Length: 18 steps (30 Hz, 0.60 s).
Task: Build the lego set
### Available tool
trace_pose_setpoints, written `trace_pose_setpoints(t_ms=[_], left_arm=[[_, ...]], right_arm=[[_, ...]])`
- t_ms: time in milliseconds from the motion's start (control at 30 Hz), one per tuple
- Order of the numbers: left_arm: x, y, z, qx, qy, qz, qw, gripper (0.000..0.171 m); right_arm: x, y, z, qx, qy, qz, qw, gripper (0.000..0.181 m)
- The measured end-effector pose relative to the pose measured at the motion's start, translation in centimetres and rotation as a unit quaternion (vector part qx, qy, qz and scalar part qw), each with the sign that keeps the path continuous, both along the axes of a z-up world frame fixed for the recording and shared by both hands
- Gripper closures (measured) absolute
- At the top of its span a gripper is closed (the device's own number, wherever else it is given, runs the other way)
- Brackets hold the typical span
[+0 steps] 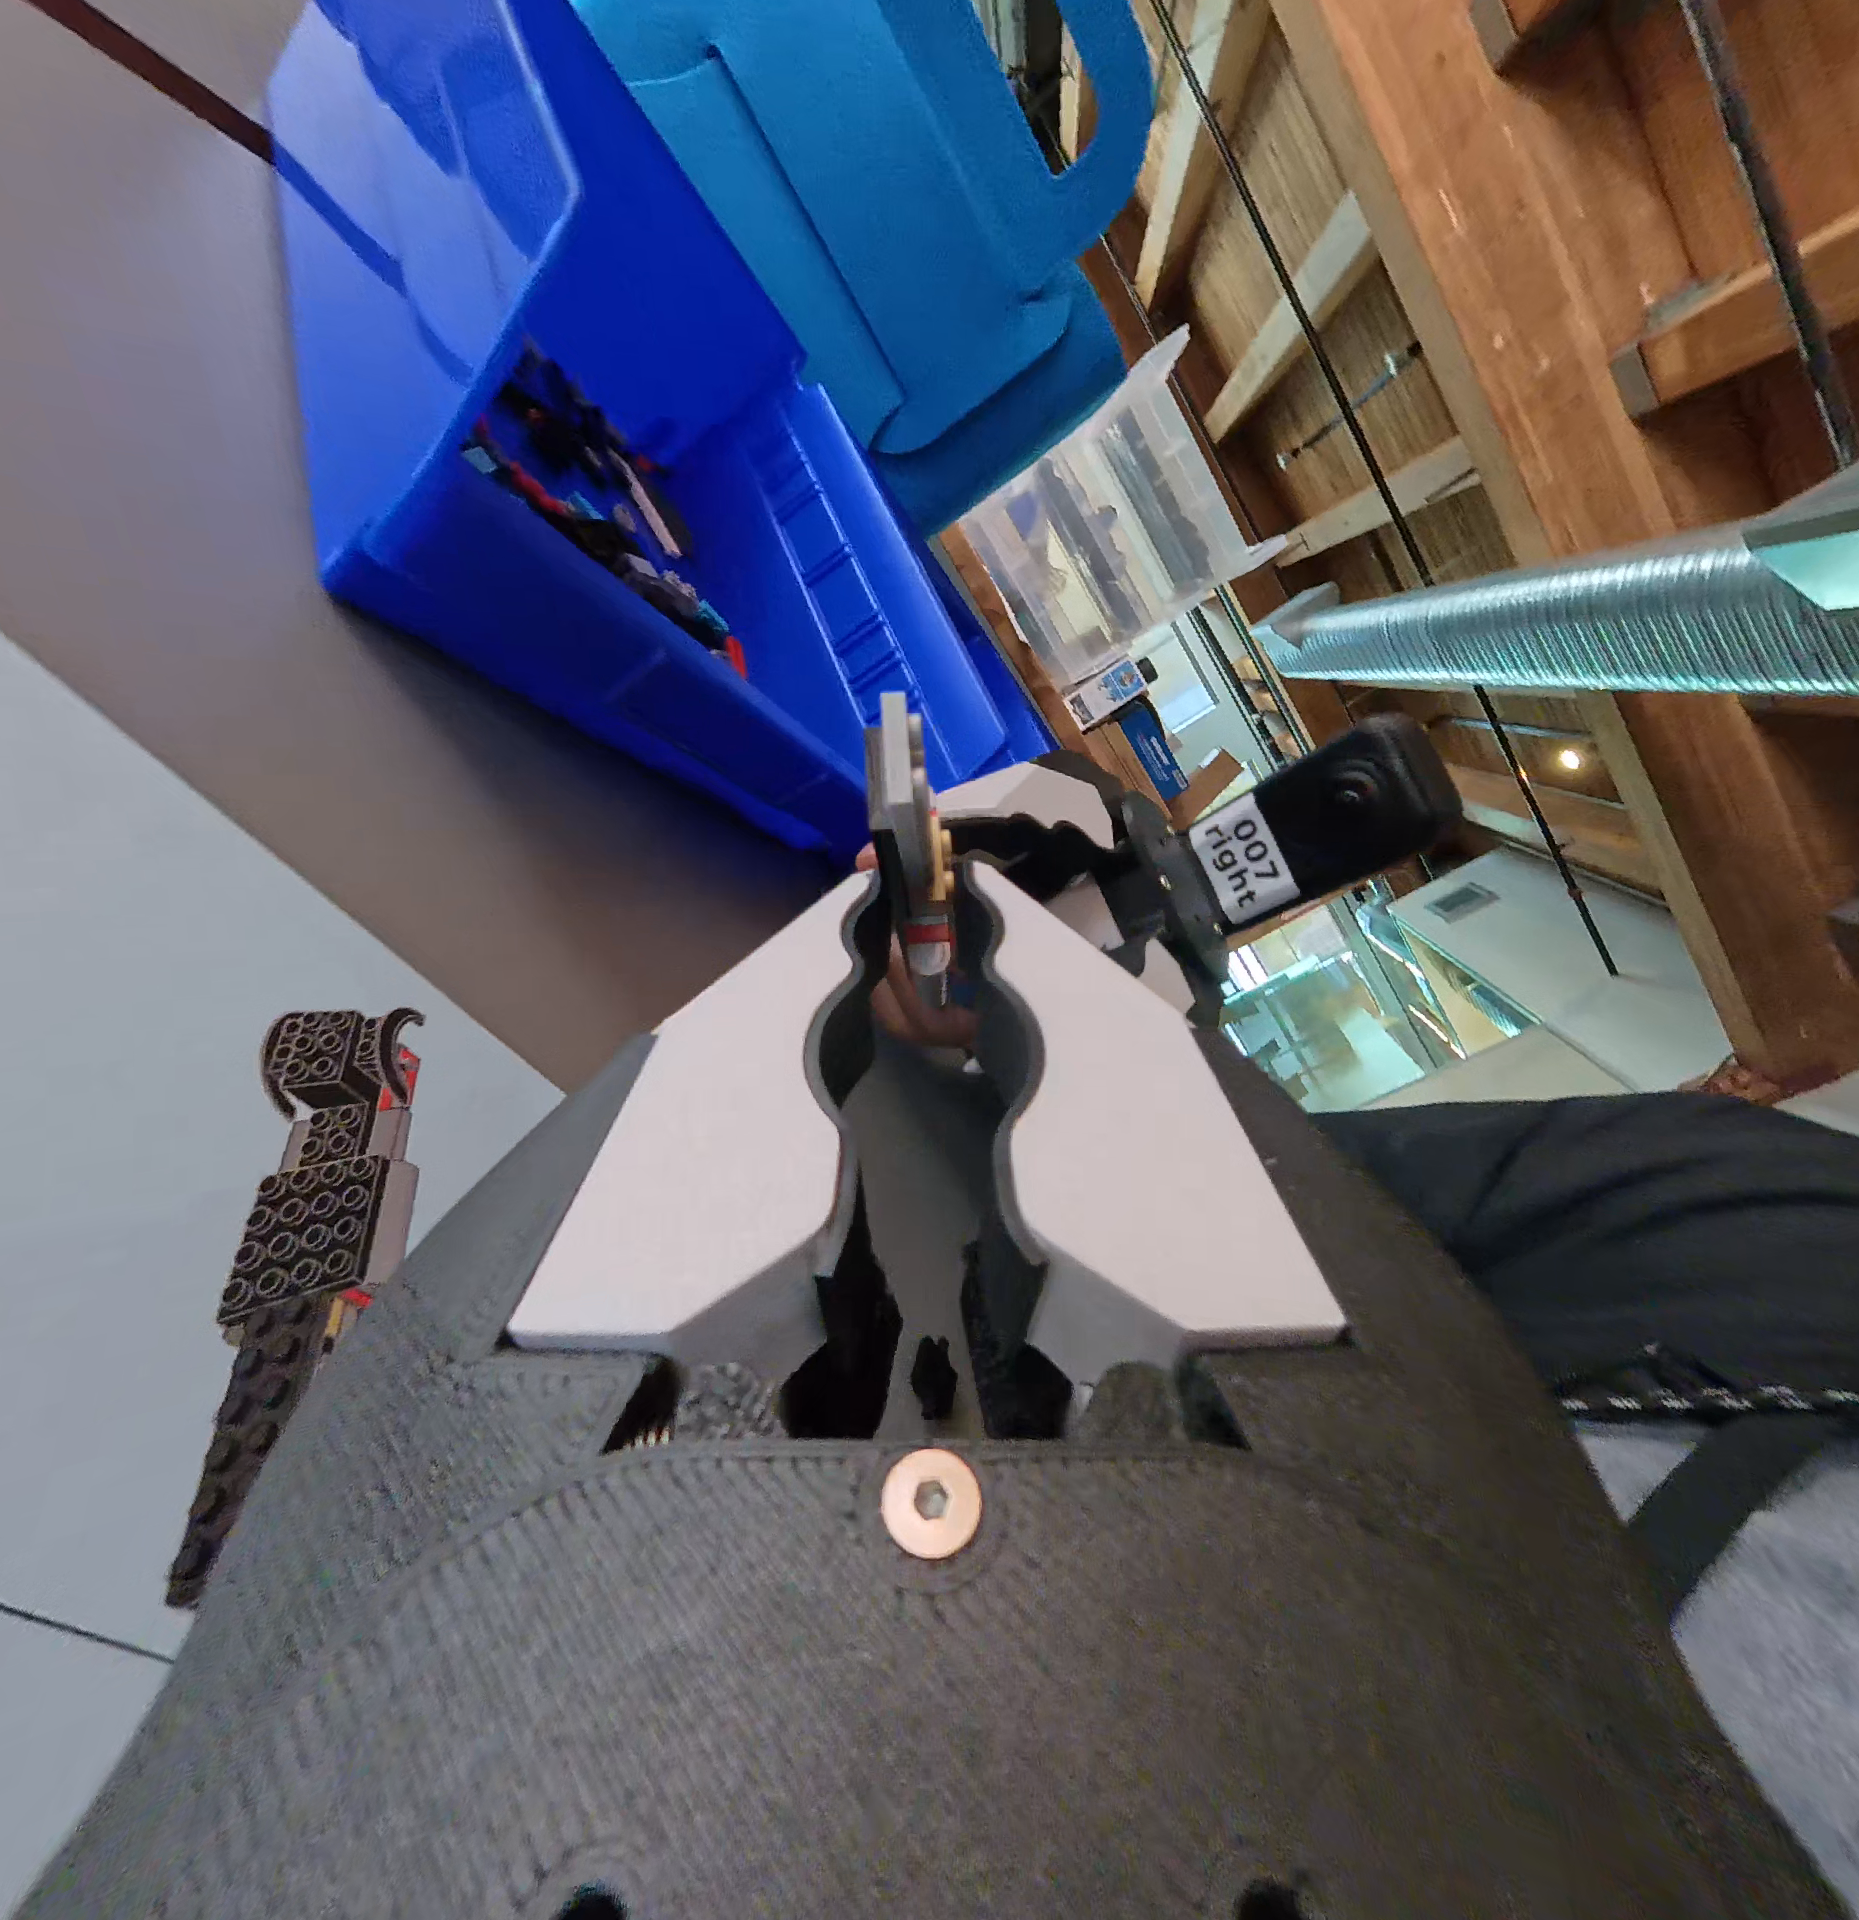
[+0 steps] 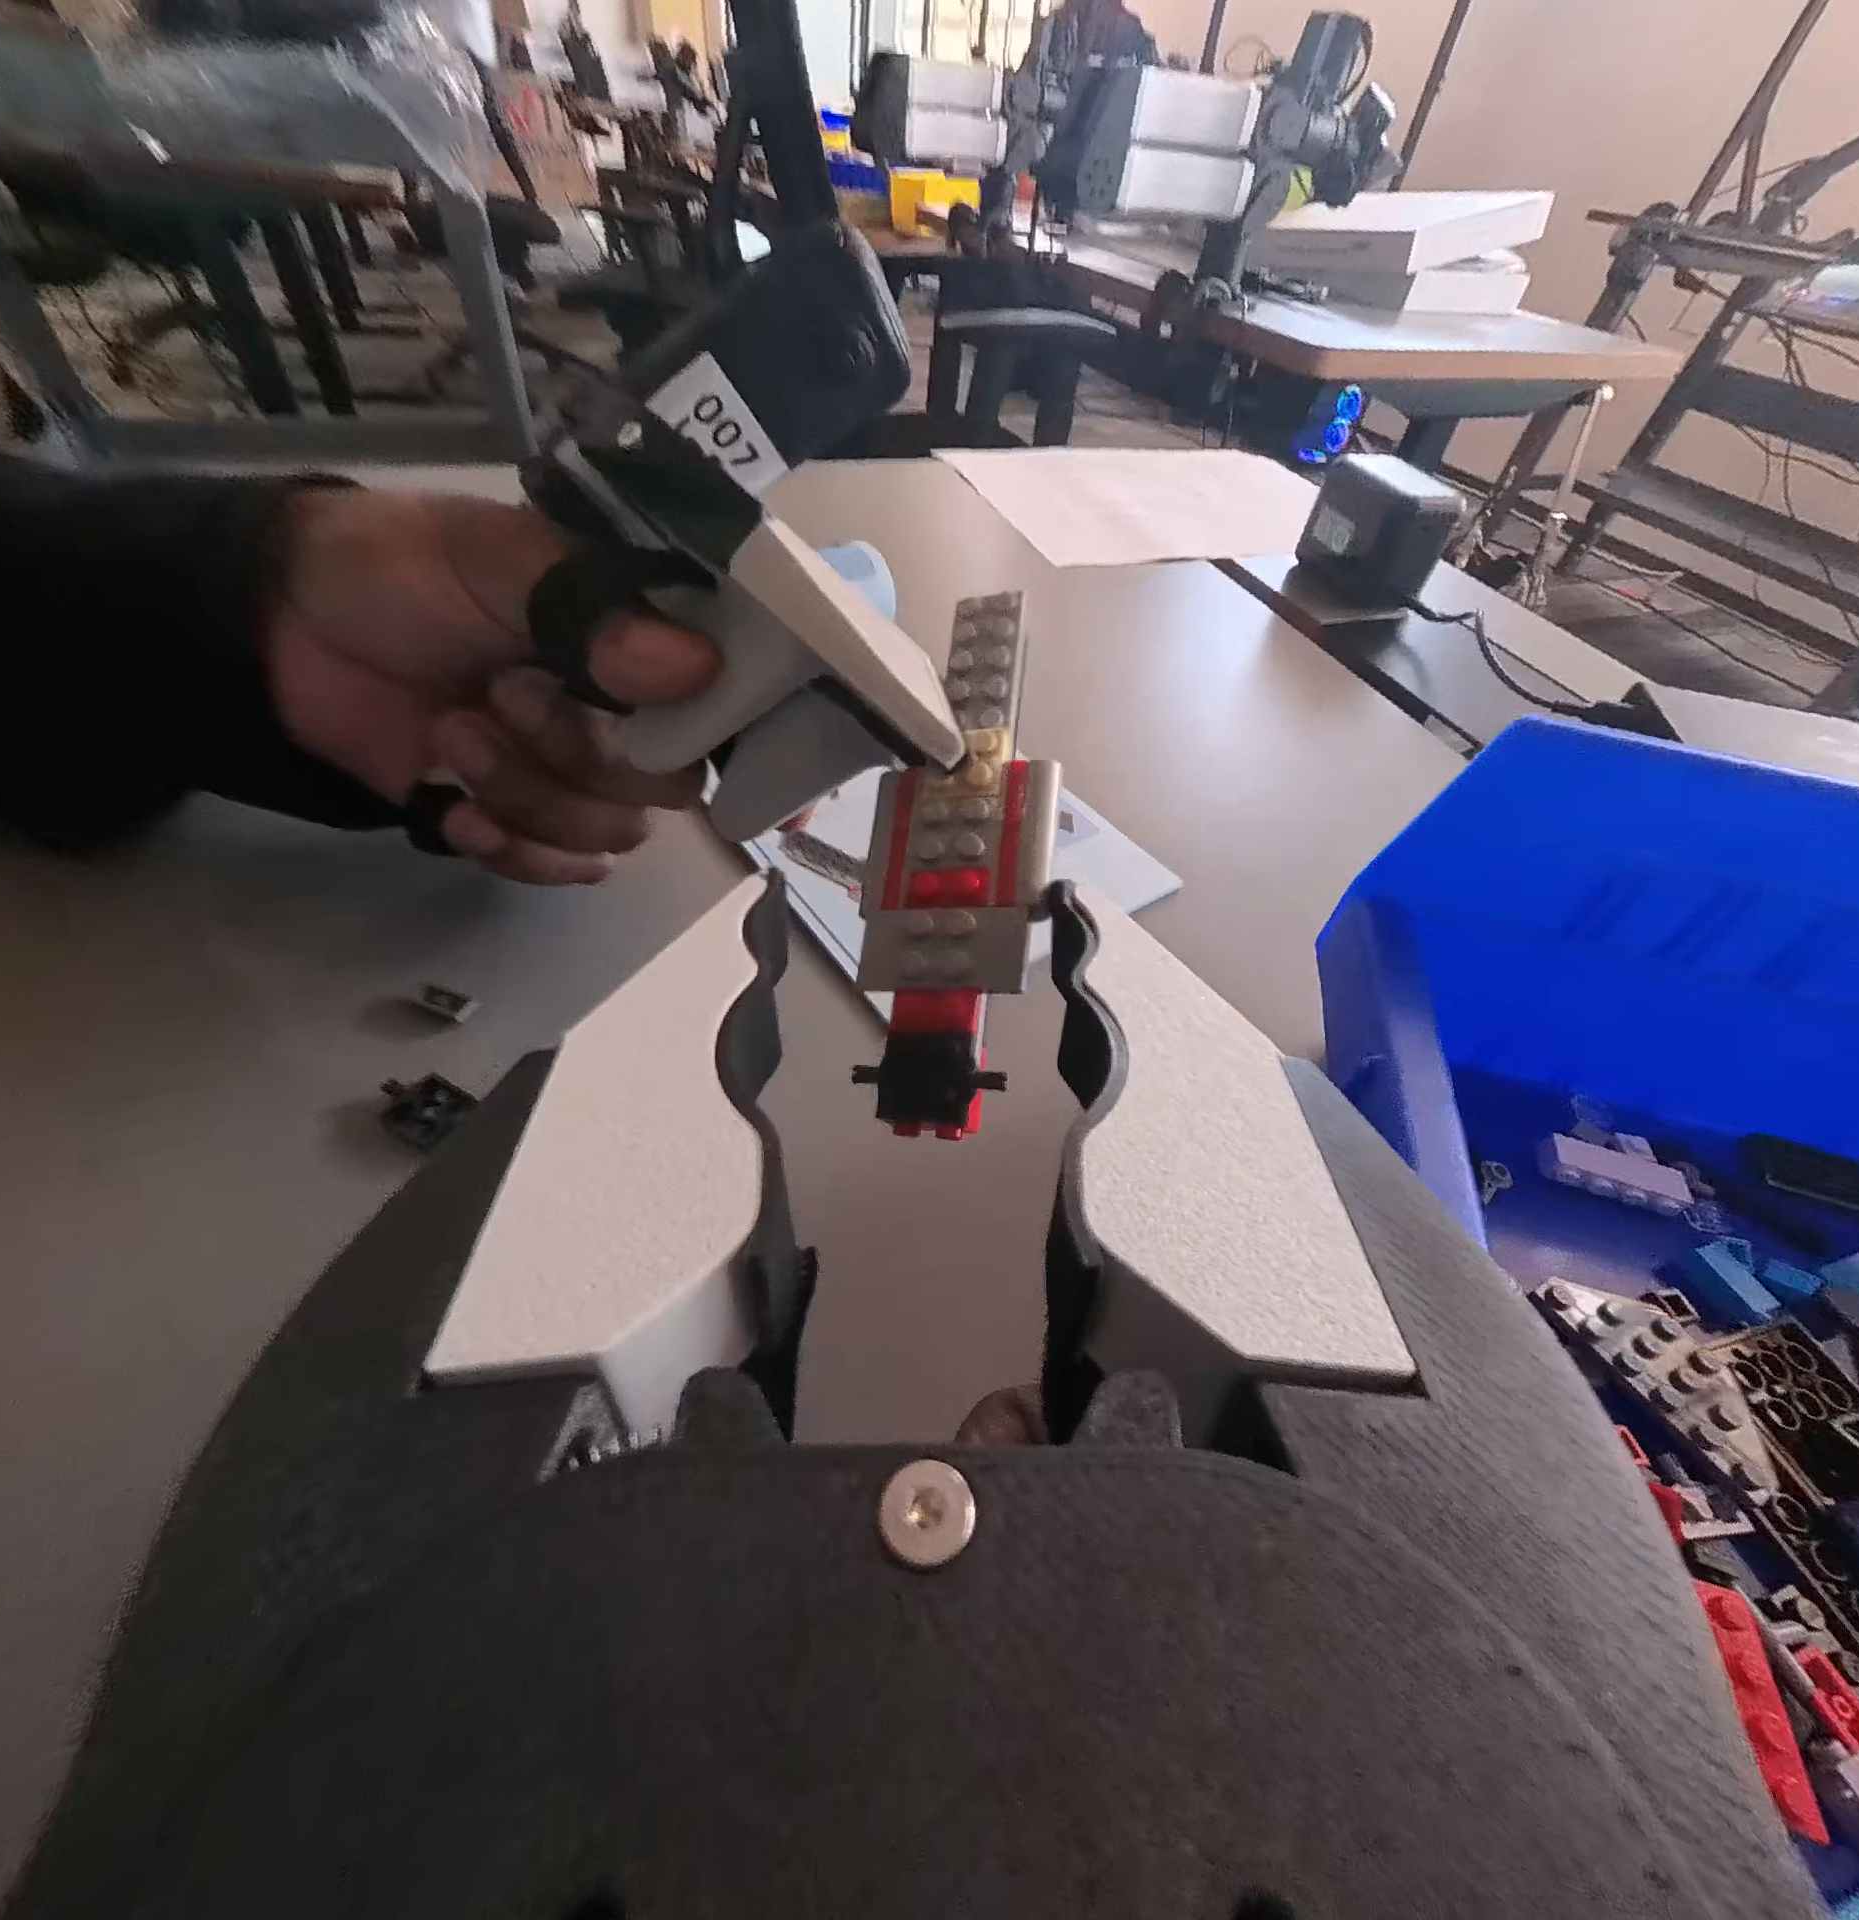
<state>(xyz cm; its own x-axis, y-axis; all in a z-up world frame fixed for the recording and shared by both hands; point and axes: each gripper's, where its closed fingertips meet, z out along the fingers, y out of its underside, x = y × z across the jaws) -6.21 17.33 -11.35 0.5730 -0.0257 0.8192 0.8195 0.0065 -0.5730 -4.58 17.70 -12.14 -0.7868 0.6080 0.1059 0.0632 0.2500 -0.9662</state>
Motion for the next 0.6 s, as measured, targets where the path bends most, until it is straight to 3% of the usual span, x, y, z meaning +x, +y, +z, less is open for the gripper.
trace_pose_setpoints(t_ms=[600], left_arm=[[-0.5, 0.1, -0.6, 0.007, -0.029, 0.022, 0.999, 0.161]], right_arm=[[-0.7, -0.3, -1.5, 0.051, 0.004, -0.028, 0.998, 0.127]])
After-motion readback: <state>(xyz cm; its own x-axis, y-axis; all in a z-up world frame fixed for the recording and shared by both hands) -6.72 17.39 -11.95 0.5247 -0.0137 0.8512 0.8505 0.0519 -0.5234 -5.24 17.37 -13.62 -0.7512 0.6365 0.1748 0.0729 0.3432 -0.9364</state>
